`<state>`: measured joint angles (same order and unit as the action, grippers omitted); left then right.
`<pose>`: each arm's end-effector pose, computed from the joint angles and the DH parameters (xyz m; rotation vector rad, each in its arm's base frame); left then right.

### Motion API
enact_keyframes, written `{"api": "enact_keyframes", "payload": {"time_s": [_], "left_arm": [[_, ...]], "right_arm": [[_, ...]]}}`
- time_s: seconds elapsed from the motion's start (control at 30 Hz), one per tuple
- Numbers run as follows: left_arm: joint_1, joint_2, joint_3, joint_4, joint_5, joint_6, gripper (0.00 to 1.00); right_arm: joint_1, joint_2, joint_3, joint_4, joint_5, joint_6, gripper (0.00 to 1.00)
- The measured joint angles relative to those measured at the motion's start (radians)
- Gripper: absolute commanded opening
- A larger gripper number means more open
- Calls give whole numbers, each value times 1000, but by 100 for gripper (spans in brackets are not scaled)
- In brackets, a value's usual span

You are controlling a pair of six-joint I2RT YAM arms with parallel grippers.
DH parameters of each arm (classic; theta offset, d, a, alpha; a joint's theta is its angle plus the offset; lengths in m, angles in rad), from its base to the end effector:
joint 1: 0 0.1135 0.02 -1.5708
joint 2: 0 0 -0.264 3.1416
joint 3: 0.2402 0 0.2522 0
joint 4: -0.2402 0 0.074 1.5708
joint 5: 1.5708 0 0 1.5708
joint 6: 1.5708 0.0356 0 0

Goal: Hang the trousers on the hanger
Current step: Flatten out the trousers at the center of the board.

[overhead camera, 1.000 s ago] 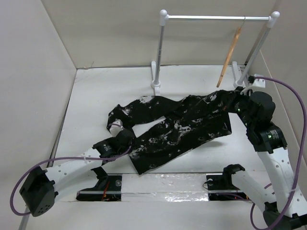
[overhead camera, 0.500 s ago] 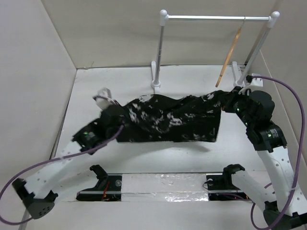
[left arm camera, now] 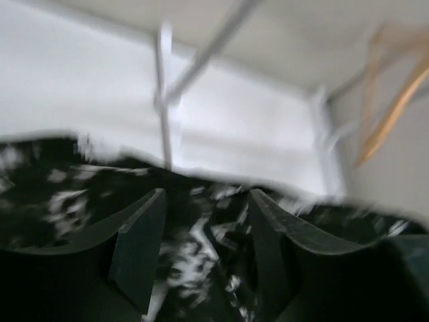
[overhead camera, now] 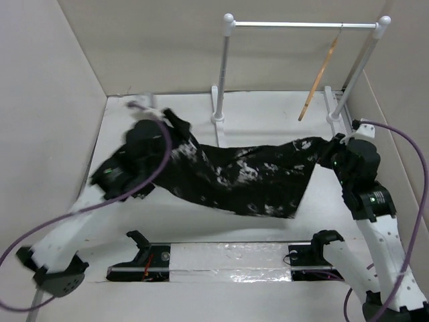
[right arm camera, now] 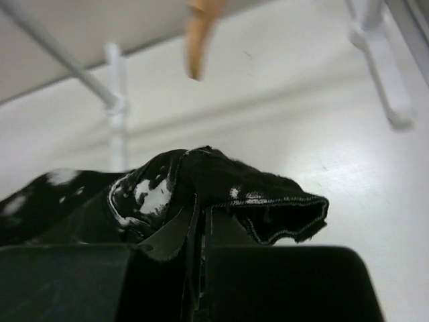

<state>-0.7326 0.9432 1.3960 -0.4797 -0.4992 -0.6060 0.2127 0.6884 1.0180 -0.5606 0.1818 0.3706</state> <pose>0.1335 -0.0972 0.4855 -0.2920 1.6055 -0.6399 0.1329 0.0221 0.3923 0.2716 1.7845 0.2529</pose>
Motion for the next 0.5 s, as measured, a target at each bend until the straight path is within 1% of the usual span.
{"api": "enact_keyframes", "payload": {"time_s": [0.03,0.1,0.13,0.17,0.23,0.3,0.33,0.37,0.4,0.43,0.5], "left_arm": [[-13,43,-76,25,41,-11,62],[-63,150,-203,74,112,-29,72],[-95,224,-246,81,141,-40,81],[-135,294,-275,77,159,-48,84],[-196,395,-305,62,176,-64,84],[-226,417,-322,53,179,-69,83],[-225,403,-325,52,176,-72,83],[-214,378,-330,63,172,-73,83],[-196,347,-339,81,163,-76,83],[-171,304,-353,98,150,-79,83],[-93,210,-399,144,132,-89,83]], "right_arm": [[-29,10,-38,-4,17,2,0],[-118,51,-87,-18,16,8,0],[-164,87,-101,-16,14,16,0],[-212,122,-111,-8,13,21,1],[-304,178,-123,14,2,34,8],[-378,219,-129,51,-14,52,46],[-404,236,-129,70,-16,61,61],[-422,249,-129,92,-18,67,89],[-432,258,-129,111,-20,73,97],[-435,262,-129,126,-26,70,99],[-436,265,-129,145,-56,73,99]]}}
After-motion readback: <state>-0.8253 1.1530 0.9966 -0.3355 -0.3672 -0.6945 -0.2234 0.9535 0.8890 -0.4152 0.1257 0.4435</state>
